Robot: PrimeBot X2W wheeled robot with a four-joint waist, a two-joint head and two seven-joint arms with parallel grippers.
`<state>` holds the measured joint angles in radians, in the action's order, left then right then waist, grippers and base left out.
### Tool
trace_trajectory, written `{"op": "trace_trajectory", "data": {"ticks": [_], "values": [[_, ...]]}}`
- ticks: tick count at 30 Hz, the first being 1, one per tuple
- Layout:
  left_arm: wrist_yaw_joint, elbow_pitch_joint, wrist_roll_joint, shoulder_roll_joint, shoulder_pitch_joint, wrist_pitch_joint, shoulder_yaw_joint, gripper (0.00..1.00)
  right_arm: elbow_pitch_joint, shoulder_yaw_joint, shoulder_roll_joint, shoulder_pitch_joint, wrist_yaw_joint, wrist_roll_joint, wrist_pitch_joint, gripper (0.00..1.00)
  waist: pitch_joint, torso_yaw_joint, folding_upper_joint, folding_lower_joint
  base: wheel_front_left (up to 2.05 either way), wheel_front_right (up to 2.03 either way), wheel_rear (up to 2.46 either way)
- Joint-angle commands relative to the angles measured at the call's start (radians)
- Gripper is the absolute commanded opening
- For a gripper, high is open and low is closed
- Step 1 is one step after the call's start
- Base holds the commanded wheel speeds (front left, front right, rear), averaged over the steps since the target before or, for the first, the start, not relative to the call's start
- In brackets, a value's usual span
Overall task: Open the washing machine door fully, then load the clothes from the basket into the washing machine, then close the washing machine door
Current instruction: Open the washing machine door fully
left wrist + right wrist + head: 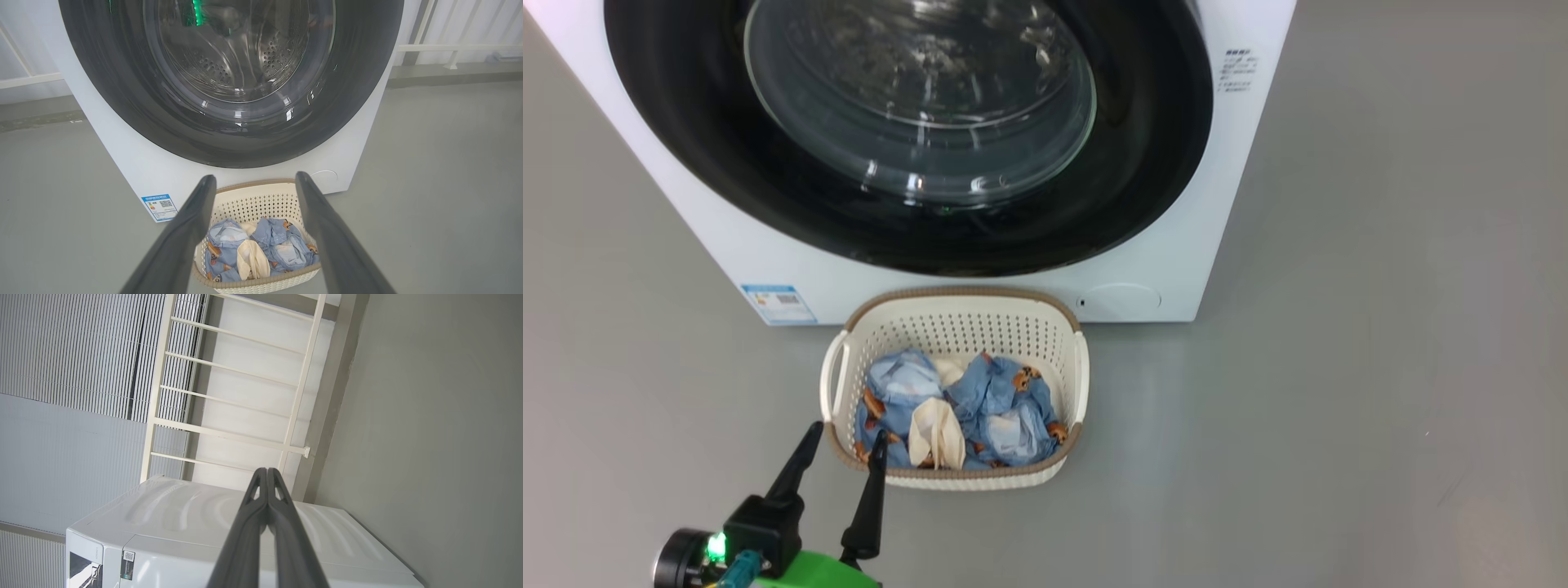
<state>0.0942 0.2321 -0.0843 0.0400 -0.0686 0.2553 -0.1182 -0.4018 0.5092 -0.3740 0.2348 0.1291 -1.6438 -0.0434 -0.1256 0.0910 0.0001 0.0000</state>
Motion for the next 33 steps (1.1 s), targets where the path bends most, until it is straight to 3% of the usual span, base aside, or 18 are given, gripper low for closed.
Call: {"op": "trace_trajectory", "data": {"ticks": [1, 14, 33], "values": [[0.003, -0.027, 0.006, 0.010, -0.041, 0.006, 0.028, 1.00, 0.030, -0.004, -0.048, 0.036, 0.002, -0.019, -0.029, 0.00, -0.024, 0.013, -0.0001, 0.0000, 0.00, 0.00, 0.00], [-0.041, -0.056, -0.003, 0.010, -0.104, 0.006, -0.019, 1.00, 0.029, 0.042, -0.086, 0.236, 0.002, -0.020, -0.246, 0.00, -0.164, 0.060, -0.0001, 0.0000, 0.00, 0.00, 0.00], [-0.082, -0.080, -0.017, 0.010, -0.151, 0.006, -0.077, 1.00, 0.033, 0.022, -0.089, 0.434, 0.002, 0.044, -0.377, 0.00, -0.261, 0.137, -0.0001, 0.0000, 0.00, 0.00, 0.00]]}}
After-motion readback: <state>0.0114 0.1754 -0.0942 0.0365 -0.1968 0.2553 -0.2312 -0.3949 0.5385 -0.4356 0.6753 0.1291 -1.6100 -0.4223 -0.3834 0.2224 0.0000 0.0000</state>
